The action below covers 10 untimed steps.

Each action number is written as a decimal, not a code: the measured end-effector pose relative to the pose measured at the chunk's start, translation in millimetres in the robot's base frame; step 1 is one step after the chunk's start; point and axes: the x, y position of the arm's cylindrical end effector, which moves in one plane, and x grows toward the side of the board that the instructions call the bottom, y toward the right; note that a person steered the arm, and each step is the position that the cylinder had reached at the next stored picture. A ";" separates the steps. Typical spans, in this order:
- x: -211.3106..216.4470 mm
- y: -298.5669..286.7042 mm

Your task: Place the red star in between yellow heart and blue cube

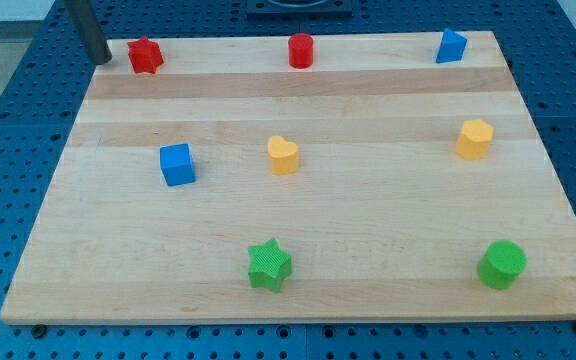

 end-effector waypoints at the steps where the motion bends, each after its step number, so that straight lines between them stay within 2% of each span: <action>1: -16.3 28.7; 2: -8.9 49.8; 4: 42.7 50.1; 5: 60.8 68.4; 7: 59.9 144.1; 9: 32.1 166.0; 10: 31.4 201.1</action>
